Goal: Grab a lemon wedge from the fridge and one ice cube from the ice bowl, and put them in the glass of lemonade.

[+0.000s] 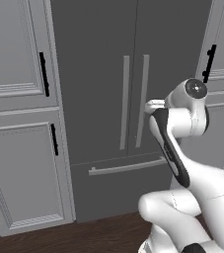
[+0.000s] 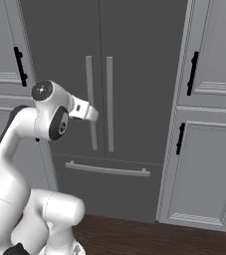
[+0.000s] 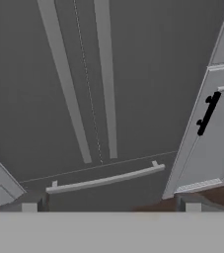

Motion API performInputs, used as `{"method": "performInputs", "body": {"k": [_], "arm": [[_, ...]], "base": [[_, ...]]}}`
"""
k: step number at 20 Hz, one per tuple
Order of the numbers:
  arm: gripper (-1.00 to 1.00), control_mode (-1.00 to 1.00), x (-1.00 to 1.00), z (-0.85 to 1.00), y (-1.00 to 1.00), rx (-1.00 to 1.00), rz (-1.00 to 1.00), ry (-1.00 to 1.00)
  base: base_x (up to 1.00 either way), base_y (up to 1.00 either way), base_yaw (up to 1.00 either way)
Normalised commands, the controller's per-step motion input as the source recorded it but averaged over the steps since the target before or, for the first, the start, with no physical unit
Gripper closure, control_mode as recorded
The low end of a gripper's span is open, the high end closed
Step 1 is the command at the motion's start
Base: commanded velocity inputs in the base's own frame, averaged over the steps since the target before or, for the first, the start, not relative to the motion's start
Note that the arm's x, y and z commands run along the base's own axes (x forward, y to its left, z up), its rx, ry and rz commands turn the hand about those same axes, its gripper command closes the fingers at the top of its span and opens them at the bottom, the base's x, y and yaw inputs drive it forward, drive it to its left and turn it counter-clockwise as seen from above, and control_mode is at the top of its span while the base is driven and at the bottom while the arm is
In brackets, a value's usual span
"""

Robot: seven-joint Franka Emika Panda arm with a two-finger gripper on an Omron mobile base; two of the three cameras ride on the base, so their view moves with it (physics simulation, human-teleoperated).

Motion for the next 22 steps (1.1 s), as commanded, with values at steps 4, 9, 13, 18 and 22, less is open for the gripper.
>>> {"method": "performInputs", "body": {"k": [4,9,13,18,22], "arm": [[-1.0,-1.0,0.65,-0.18,-0.12,0.0,0.0,0.0],[-1.0,-1.0,0.79,-0.17,-0.08,-0.01,0.03,0.07],[-1.0,-1.0,0.7,-0.15,0.0,0.0,0.07,0.09],[-1.0,-1.0,0.34,-0.11,-0.21,0.01,0.15,0.01],[-1.0,-1.0,0.04,0.0,-0.14,0.0,0.1,-0.02]], "base": [[0.0,0.0,0.0],[0.0,0.0,0.0],[0.0,0.0,0.0],[0.0,0.0,0.0],[0.0,0.0,0.0]]}}
